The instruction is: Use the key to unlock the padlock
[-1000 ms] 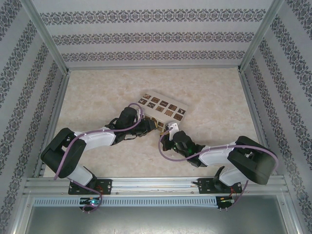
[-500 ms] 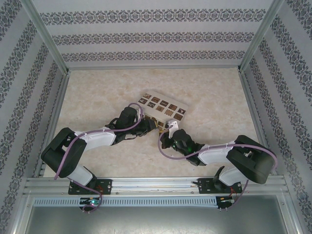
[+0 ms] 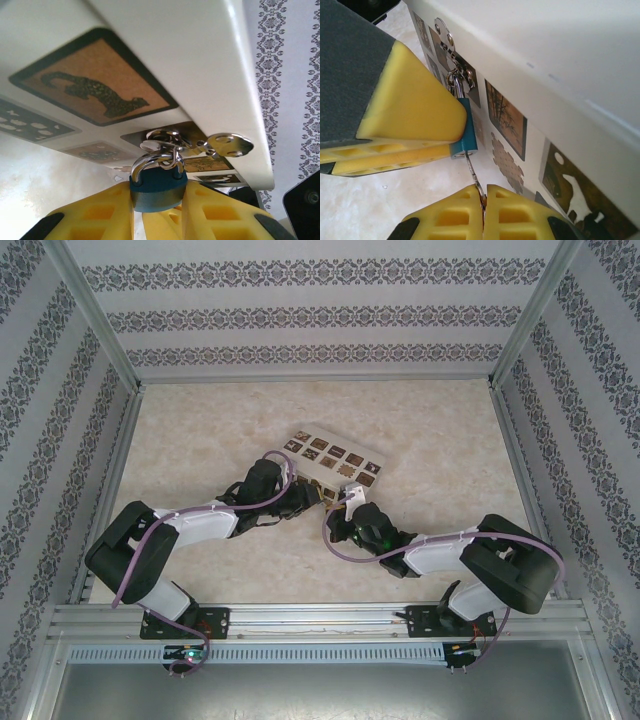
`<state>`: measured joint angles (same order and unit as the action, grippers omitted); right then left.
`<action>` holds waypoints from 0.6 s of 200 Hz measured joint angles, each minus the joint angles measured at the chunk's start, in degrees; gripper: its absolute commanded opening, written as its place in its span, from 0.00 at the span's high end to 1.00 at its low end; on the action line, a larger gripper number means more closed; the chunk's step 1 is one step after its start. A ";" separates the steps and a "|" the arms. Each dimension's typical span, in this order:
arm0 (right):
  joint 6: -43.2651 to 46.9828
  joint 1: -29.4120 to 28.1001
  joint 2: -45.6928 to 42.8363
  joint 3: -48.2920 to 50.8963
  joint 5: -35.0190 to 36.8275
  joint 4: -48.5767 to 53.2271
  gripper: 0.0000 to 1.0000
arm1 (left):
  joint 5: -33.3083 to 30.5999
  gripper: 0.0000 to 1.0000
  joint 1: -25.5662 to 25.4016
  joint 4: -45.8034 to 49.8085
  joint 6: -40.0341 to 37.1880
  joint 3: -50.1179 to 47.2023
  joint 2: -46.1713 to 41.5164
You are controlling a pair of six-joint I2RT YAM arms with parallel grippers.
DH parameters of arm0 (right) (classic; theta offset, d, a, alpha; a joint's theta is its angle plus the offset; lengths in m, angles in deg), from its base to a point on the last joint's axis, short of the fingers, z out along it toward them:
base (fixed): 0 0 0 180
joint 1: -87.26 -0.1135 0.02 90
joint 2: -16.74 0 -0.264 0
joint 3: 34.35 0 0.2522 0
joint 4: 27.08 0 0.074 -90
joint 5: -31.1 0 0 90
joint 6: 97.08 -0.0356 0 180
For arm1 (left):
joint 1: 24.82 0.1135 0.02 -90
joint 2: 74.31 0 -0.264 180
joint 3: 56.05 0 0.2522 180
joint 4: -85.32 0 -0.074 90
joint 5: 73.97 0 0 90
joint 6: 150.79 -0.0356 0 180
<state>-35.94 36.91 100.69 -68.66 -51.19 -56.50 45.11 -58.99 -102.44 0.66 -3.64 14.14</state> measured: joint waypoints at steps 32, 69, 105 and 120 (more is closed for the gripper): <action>-0.46 0.02 0.35 -0.55 -0.11 -0.04 1.00 | -0.42 0.74 0.00 -0.35 0.13 0.00 0.09; -1.01 1.01 1.55 -1.49 -1.01 -0.42 1.00 | -1.18 0.74 0.00 -1.25 0.15 0.39 0.98; -1.25 2.34 3.52 -2.49 -2.75 -1.20 1.00 | -2.56 0.74 0.00 -2.01 0.35 0.70 2.12; -1.29 3.02 4.39 -3.15 -3.72 -1.46 1.00 | -2.97 0.74 0.00 -2.36 0.39 0.98 2.71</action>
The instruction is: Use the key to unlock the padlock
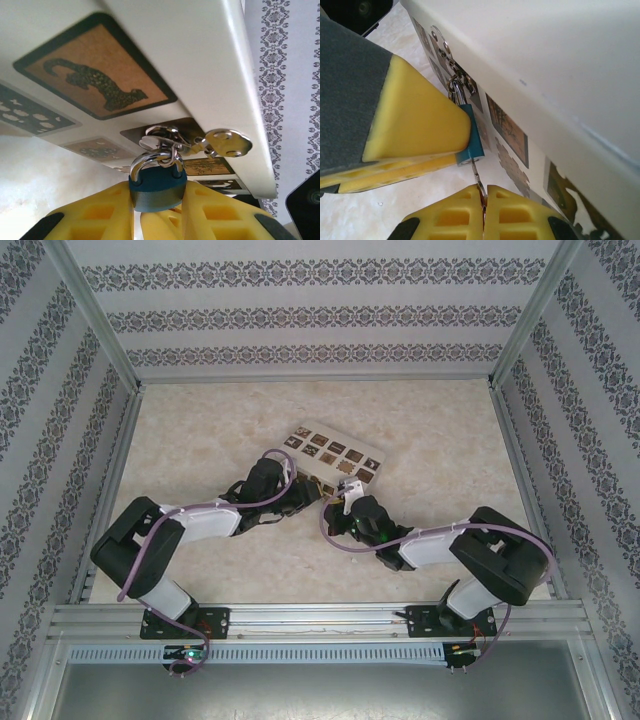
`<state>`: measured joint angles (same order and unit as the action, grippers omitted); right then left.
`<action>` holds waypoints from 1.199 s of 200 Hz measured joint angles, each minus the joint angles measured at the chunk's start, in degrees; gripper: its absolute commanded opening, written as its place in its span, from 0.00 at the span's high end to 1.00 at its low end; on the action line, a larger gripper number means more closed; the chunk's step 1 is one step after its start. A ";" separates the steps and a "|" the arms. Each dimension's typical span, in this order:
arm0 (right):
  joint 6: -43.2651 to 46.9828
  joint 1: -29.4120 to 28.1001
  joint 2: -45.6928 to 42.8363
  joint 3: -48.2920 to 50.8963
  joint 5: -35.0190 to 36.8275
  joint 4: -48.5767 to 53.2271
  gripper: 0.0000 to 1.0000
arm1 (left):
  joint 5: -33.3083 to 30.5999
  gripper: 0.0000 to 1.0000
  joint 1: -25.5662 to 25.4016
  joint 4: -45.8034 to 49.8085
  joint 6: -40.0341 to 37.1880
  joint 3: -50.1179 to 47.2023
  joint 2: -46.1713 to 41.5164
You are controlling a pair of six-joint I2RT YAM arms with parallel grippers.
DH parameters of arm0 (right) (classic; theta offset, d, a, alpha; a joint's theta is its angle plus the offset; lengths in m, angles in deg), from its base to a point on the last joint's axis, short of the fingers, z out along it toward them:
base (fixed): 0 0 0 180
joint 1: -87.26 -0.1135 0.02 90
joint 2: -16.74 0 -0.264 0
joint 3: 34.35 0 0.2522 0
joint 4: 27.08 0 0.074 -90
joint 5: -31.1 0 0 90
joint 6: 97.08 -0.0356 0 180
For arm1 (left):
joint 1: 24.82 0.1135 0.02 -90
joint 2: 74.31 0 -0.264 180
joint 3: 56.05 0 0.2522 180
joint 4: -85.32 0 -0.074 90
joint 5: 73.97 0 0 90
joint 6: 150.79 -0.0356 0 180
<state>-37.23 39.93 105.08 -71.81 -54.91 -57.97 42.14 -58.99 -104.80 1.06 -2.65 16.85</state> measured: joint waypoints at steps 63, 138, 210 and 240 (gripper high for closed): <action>-1.46 1.49 4.04 -1.84 -2.38 -3.08 1.00 | -1.79 0.74 0.04 -2.10 0.35 0.15 1.60; -2.86 1.49 9.09 -1.84 -2.36 -9.25 1.00 | -1.92 0.60 -0.07 -2.34 1.33 -0.63 2.23; -6.01 1.46 13.42 -0.61 -3.32 -12.33 1.00 | 0.13 0.41 1.73 -1.81 -0.04 -5.11 -7.76; -8.35 1.46 13.66 -0.59 -4.35 -12.96 1.00 | -1.14 0.40 4.39 0.44 -0.81 -8.66 -14.25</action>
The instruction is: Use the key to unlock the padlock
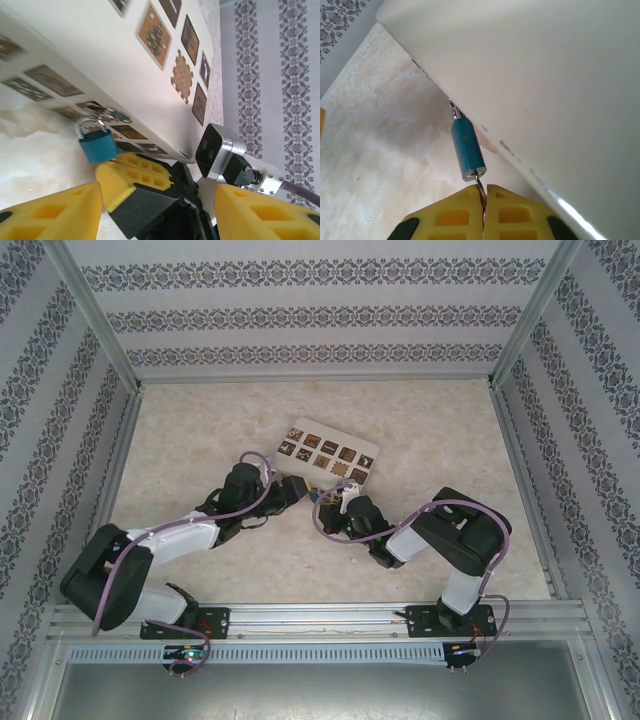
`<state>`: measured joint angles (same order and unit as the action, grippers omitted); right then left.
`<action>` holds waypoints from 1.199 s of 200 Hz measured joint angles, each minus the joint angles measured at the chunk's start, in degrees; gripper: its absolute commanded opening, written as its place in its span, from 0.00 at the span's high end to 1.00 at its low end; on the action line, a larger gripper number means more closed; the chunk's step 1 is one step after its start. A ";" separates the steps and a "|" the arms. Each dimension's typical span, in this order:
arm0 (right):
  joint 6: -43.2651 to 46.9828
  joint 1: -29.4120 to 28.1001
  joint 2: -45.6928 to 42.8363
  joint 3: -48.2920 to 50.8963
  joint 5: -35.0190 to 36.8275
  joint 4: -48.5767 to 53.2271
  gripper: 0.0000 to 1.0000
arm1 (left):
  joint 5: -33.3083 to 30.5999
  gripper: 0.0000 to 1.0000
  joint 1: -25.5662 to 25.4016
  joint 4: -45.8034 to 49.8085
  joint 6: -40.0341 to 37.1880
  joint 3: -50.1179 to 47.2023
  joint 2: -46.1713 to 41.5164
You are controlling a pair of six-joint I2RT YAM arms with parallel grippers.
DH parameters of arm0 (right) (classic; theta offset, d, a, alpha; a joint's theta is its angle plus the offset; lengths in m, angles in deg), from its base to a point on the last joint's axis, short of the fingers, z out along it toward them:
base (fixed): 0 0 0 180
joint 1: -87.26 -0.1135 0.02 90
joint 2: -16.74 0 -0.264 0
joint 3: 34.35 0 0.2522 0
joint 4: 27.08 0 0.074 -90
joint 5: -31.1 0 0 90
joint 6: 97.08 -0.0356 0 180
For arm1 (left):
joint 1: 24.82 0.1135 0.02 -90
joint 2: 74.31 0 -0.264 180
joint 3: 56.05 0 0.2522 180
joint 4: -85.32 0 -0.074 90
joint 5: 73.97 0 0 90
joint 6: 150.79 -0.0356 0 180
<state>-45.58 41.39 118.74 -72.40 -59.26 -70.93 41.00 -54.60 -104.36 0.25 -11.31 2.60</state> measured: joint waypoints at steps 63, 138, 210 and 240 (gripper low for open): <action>-8.13 0.00 -0.07 0.07 -1.16 -1.73 1.00 | -2.80 0.41 1.42 -2.23 1.64 -8.81 -4.52; -16.37 0.00 -0.17 -0.37 -2.14 -3.52 1.00 | -2.75 0.44 1.42 -13.05 7.69 -10.51 1.55; -18.43 0.00 -0.17 -0.46 -2.32 -4.02 1.00 | -1.99 0.47 1.42 -24.70 13.46 -10.47 10.64; -18.60 0.00 -0.17 -0.46 -2.32 -4.02 1.00 | -0.90 0.49 1.42 -27.54 15.13 -9.46 13.66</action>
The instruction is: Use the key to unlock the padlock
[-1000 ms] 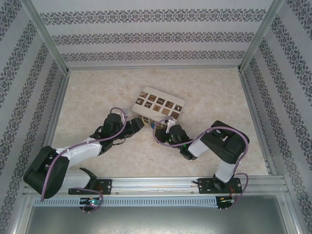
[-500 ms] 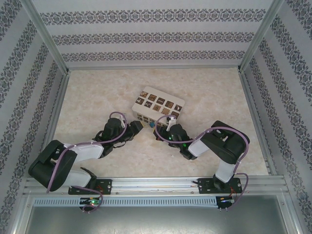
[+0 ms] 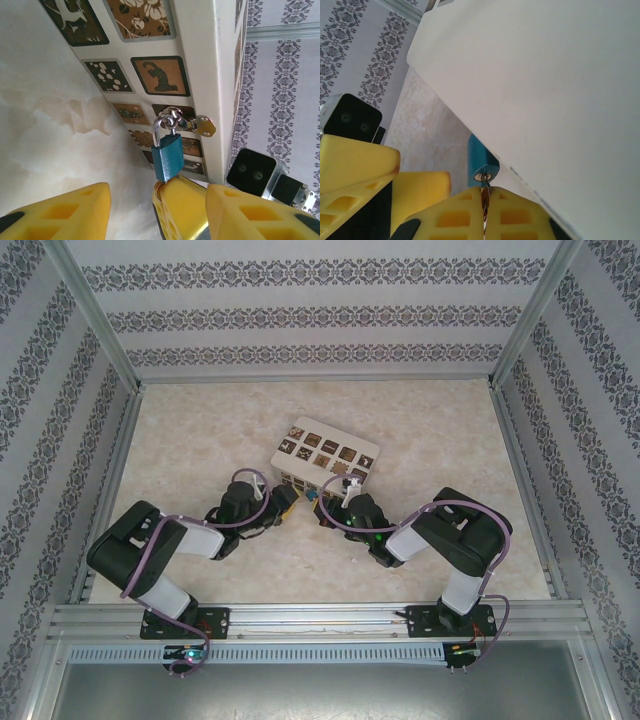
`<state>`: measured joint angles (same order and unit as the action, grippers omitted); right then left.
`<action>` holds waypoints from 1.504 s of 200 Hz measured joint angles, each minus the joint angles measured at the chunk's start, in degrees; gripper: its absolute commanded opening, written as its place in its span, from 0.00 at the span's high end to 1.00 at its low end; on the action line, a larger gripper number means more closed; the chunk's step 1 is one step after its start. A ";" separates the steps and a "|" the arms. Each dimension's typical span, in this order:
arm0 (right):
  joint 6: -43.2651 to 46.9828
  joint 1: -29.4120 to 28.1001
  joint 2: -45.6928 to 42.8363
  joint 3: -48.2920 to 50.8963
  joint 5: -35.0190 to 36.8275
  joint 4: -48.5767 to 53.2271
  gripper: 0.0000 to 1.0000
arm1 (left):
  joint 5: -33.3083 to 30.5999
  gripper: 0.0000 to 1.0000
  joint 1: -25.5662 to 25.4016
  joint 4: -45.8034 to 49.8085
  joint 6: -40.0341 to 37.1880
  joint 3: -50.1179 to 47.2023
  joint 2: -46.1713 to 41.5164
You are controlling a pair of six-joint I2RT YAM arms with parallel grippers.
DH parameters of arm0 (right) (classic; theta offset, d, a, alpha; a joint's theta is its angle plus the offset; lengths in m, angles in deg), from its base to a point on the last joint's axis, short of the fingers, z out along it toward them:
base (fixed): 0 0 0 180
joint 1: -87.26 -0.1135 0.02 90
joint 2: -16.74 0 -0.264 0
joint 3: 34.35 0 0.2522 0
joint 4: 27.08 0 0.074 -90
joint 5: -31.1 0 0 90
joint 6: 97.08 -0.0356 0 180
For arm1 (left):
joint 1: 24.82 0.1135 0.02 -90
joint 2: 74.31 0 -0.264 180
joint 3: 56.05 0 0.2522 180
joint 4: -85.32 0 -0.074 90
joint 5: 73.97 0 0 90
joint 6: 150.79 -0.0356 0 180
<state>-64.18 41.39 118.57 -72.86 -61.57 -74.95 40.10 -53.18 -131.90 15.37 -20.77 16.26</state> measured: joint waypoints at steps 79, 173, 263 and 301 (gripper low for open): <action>-0.22 0.42 -0.04 -0.04 -0.68 -0.02 1.00 | 1.31 0.55 -0.07 -7.76 4.13 3.17 8.11; -1.27 1.09 -0.07 -0.28 -1.53 -0.02 1.00 | 1.49 0.63 -1.18 -11.52 6.45 6.05 13.92; -2.19 1.42 -0.33 -0.44 -2.29 0.15 0.93 | 1.33 0.88 -1.70 -14.16 8.24 6.80 16.24; -3.19 1.51 -1.64 0.33 -2.82 0.76 0.72 | 0.92 0.99 -2.19 -12.33 7.87 6.80 14.95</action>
<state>-67.37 42.90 116.93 -72.53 -64.39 -74.18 41.02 -55.36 -144.23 23.24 -13.98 31.21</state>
